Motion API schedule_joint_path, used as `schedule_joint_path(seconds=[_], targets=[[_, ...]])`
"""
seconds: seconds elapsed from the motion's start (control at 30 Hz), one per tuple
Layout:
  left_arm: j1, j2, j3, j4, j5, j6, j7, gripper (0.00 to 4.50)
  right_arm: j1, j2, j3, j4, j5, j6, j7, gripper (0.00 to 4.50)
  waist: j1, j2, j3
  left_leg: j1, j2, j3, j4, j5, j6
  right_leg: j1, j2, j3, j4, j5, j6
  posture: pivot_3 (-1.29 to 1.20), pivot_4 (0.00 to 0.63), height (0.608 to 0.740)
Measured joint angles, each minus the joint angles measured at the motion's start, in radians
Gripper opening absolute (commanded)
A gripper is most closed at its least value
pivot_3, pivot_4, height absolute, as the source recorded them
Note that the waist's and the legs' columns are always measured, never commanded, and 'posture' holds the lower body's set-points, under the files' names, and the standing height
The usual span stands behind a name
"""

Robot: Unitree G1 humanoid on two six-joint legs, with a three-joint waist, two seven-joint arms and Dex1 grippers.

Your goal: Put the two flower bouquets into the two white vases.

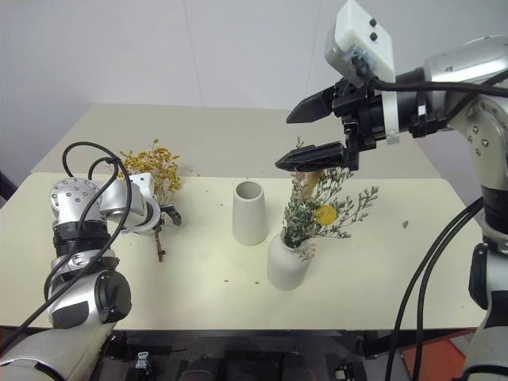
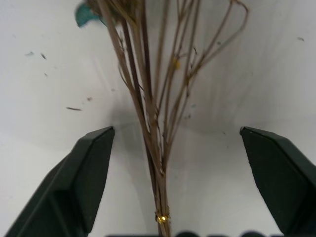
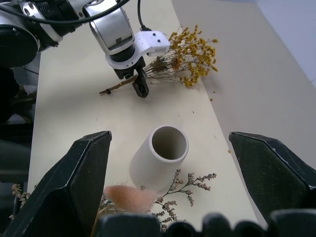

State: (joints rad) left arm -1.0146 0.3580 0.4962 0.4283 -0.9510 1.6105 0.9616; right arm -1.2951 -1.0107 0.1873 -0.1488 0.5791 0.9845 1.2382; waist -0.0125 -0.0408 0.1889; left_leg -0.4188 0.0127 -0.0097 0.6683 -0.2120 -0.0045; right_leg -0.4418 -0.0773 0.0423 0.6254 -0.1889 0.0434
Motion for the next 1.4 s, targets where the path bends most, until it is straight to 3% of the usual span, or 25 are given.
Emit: schedule_joint_path(seconds=[0.33, 0.4, 0.67, 0.77, 0.87, 1.07, 1.27, 1.4], targets=[[-0.017, -0.041, 0.041, -0.006, 0.216, 0.0, -0.14, 0.51, 0.009, 0.0, 0.0, -0.001, -0.009, 0.001, -0.002, 4.5, 0.006, 0.0, 0.0, 0.003, 0.0, 0.0, 0.0, 0.0, 0.0, 0.003, 0.0, 0.0, 0.0, 0.0, 0.0, 0.0, 0.15, 0.74], [-0.024, -0.06, 0.065, -0.008, 0.246, -0.001, -0.157, 0.06, 0.009, 0.0, 0.0, -0.001, -0.009, 0.001, -0.003, 4.5, 0.009, 0.0, 0.0, 0.003, 0.0, 0.0, 0.0, 0.0, 0.0, 0.003, 0.0, 0.0, 0.0, 0.0, 0.0, 0.0, 0.15, 0.74], [-0.032, -0.101, 0.134, -0.051, 0.365, -0.002, -0.233, 0.06, 0.012, 0.001, 0.0, 0.001, -0.01, 0.001, -0.006, 4.5, 0.007, 0.0, 0.0, 0.003, 0.0, 0.0, 0.0, 0.0, 0.0, 0.003, 0.0, 0.0, 0.0, 0.0, 0.0, 0.0, 0.15, 0.74], [0.034, -0.105, 0.066, -0.17, 0.404, -0.051, -0.307, 0.06, 0.016, -0.002, 0.0, 0.001, -0.011, 0.001, -0.004, 4.5, 0.002, 0.0, 0.0, 0.002, 0.0, 0.0, 0.0, 0.0, -0.001, 0.002, 0.0, 0.0, 0.0, 0.0, 0.0, 0.0, 0.15, 0.74], [0.12, -0.046, -0.069, -0.297, 0.431, -0.159, -0.447, 0.06, 0.023, -0.008, 0.0, 0.001, -0.017, 0.001, -0.003, 4.5, -0.002, 0.0, 0.0, 0.002, 0.0, 0.001, -0.001, 0.0, -0.001, 0.001, 0.0, 0.001, 0.0, 0.0, 0.0, 0.0, 0.15, 0.74], [0.16, 0.032, -0.037, -0.453, 0.335, -0.391, -0.812, 0.06, 0.037, -0.015, -0.009, -0.016, -0.018, 0.001, -0.012, 4.5, -0.002, 0.0, 0.0, 0.003, 0.001, 0.001, -0.001, 0.001, -0.001, 0.002, 0.0, 0.0, -0.001, 0.0, -0.001, 0.0, 0.15, 0.74], [0.099, 0.037, 0.032, -0.436, 0.166, -0.5, -1.096, 0.06, 0.047, -0.015, -0.035, -0.039, -0.012, 0.011, -0.024, 4.5, 0.001, 0.0, 0.0, 0.002, 0.001, 0.001, -0.001, 0.001, -0.001, 0.002, 0.0, 0.0, -0.001, 0.0, -0.001, 0.0, 0.15, 0.74], [0.038, 0.056, -0.021, -0.369, 0.12, -0.565, -1.305, 0.06, 0.06, -0.027, -0.054, -0.061, -0.001, 0.038, -0.04, 4.5, -0.001, 0.0, 0.0, 0.003, 0.001, 0.001, -0.001, 0.001, -0.001, 0.002, 0.0, 0.0, 0.0, 0.0, 0.0, 0.0, 0.15, 0.74]])
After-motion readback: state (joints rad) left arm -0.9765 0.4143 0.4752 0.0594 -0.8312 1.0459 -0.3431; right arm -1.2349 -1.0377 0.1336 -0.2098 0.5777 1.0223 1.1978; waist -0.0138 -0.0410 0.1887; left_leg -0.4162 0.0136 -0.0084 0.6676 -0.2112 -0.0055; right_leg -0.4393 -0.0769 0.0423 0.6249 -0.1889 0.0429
